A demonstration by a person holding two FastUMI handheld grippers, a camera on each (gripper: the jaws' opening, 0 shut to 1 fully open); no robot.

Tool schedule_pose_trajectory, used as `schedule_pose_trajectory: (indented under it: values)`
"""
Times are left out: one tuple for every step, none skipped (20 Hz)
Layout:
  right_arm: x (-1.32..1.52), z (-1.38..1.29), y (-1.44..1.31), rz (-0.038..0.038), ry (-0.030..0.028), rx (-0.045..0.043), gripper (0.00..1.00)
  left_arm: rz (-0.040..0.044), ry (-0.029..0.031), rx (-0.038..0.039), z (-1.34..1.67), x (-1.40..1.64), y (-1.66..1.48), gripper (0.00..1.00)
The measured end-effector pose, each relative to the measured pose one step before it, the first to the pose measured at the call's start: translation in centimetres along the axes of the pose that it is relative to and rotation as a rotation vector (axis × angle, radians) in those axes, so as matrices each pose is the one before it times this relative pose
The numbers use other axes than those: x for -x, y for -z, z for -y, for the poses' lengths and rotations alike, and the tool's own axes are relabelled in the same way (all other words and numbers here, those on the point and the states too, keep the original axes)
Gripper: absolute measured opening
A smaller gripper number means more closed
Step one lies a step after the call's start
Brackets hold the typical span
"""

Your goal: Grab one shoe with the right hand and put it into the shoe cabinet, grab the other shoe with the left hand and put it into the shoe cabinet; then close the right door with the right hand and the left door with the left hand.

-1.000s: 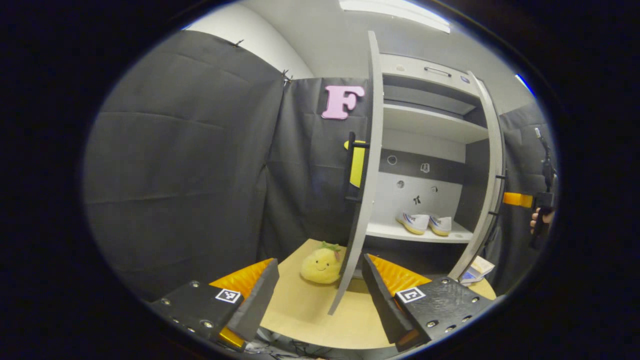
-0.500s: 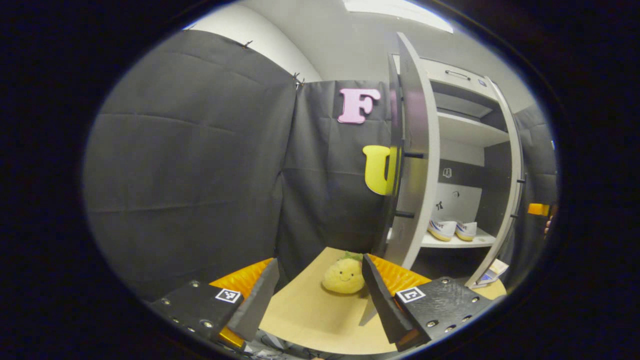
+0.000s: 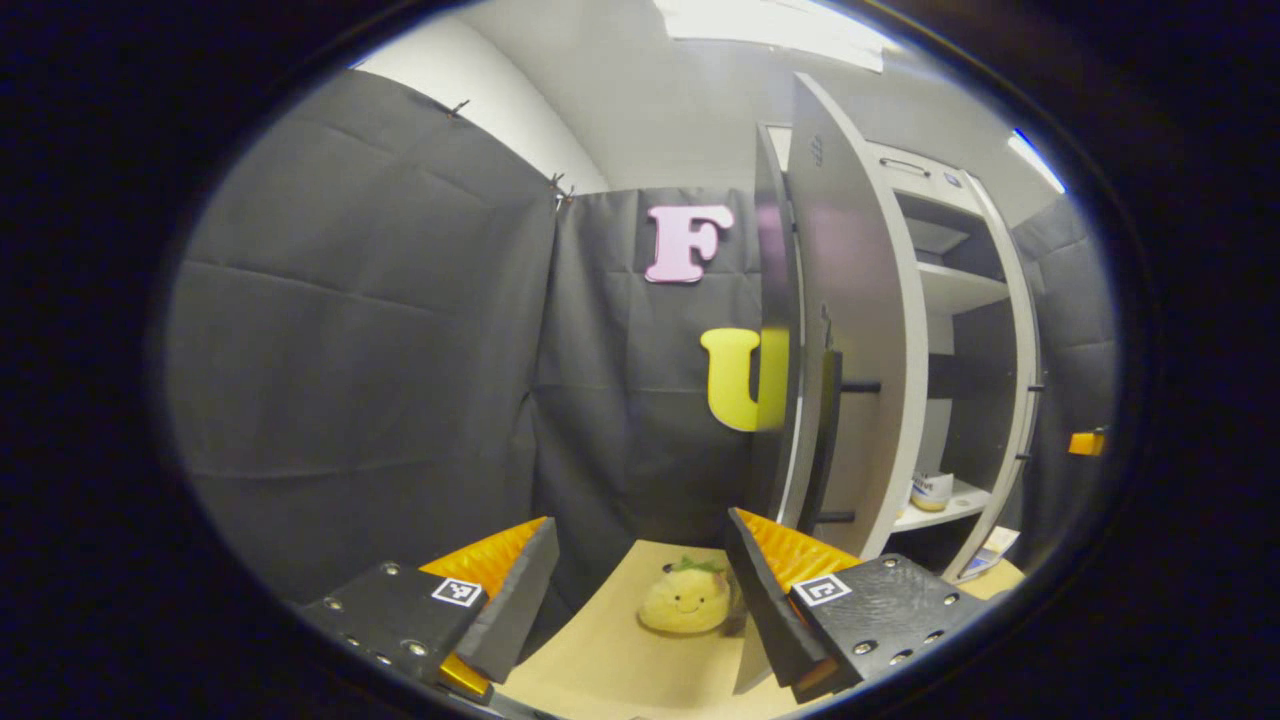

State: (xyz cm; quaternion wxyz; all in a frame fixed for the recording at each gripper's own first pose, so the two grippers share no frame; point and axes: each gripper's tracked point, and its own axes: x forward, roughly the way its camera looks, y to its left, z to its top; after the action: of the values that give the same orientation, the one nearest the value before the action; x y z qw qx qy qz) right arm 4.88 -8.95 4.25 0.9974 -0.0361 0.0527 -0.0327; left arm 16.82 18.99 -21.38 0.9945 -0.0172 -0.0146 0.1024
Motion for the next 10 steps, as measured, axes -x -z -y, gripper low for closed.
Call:
schedule_pose_trajectory:
  values:
    - [0.293,0.377,0.486,-0.00638,0.00878,0.00025,0.97,0.01702,0.02312,0.00049,0.556,-0.844,-0.866,0.95]
    - [0.203,0.366,0.498,-0.01012,0.00765,-0.00246,0.97,0.01785,0.02768,-0.00226,0.795,-0.799,-0.825,0.95]
    - [0.198,0.217,0.399,-0.01322,0.00371,-0.00766,0.97,0.01465,0.03247,-0.00872,0.872,-0.773,-0.776,0.95]
    - [0.140,0.099,0.213,-0.01034,0.00067,-0.01069,0.97,0.01201,0.03291,-0.01553,0.729,-0.757,-0.610,0.95]
    - [0.162,0.063,0.118,-0.00354,0.00202,-0.01014,0.97,0.01370,0.02627,-0.02258,0.736,-0.615,-0.579,0.95]
    - [0.147,0.332,0.057,0.00178,0.00695,-0.00701,0.92,0.01117,0.01391,-0.02290,0.457,-0.454,-0.572,0.94]
    - [0.087,0.376,0.007,0.00344,0.00987,-0.00622,0.97,0.00252,-0.00034,-0.02160,0.288,-0.440,-0.284,0.95]
    - [0.125,0.362,0.080,0.00326,0.00761,-0.00860,0.97,-0.00478,-0.00520,-0.02353,-0.216,-0.251,-0.061,0.95]
    - [0.078,0.319,-0.008,0.00132,0.00600,-0.01166,0.97,-0.00695,0.01221,-0.00512,0.085,-0.272,0.042,0.94]
    - [-0.008,0.202,0.042,-0.00102,0.00161,-0.01342,0.97,-0.00728,0.01671,0.01682,0.368,-0.262,0.083,0.95]
